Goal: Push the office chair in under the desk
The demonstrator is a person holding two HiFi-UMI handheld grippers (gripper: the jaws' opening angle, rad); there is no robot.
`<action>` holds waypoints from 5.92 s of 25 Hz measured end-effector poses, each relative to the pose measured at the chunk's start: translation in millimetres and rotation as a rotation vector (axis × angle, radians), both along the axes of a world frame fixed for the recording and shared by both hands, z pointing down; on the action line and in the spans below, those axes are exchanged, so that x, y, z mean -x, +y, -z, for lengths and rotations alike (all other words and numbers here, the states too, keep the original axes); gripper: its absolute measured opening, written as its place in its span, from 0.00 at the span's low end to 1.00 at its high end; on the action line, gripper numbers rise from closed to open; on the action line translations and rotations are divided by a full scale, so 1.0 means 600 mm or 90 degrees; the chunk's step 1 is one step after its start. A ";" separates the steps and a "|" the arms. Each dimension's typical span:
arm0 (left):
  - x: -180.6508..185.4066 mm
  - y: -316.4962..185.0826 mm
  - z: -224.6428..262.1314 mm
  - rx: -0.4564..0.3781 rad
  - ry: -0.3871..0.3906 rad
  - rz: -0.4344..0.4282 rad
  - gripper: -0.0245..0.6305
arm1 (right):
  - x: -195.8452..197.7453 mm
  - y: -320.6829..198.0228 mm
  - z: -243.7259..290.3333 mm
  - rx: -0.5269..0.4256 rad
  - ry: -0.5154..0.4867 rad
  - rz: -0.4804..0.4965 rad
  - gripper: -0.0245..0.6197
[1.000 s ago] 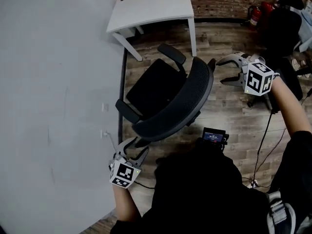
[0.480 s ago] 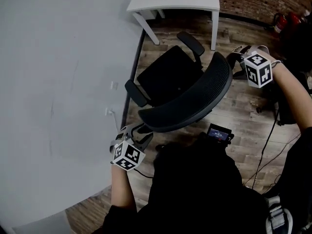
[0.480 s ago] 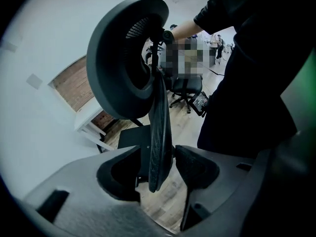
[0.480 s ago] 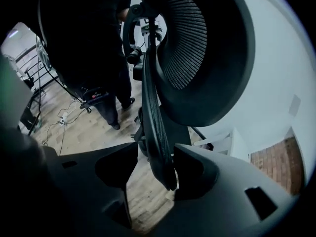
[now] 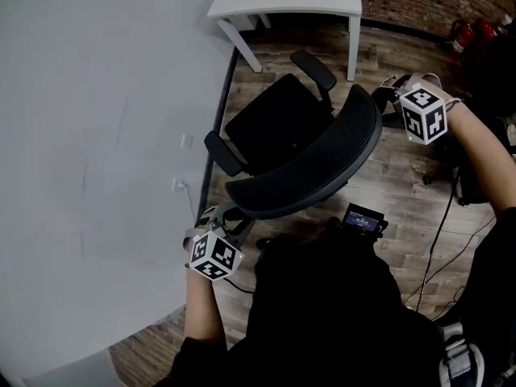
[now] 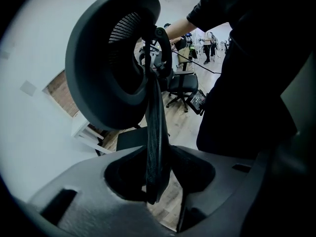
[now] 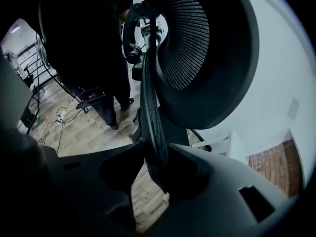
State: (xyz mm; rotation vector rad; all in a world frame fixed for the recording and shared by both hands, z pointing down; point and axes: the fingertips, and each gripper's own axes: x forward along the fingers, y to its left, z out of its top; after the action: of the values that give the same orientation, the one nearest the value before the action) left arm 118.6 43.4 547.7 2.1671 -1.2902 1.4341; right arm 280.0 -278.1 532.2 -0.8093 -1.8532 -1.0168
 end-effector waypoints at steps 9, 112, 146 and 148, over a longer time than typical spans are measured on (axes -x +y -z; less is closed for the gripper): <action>0.003 -0.005 0.000 -0.020 0.050 0.005 0.25 | 0.004 -0.005 -0.003 -0.005 0.005 -0.016 0.27; 0.576 -0.301 -0.019 -0.021 0.078 -0.336 0.32 | 0.305 0.037 -0.008 0.022 -0.132 -0.628 0.37; 0.728 -0.689 -0.054 0.015 -0.051 -0.364 0.25 | 0.456 -0.330 0.008 0.032 -0.134 -0.627 0.37; 0.738 -0.711 -0.053 0.017 -0.045 -0.376 0.24 | 0.466 -0.351 0.009 0.031 -0.128 -0.636 0.37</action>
State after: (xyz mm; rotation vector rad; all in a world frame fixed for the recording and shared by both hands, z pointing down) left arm -324.4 -383.0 579.4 2.6291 -0.6543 1.7201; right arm 0.3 -488.4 526.6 0.2458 -2.0726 -0.4032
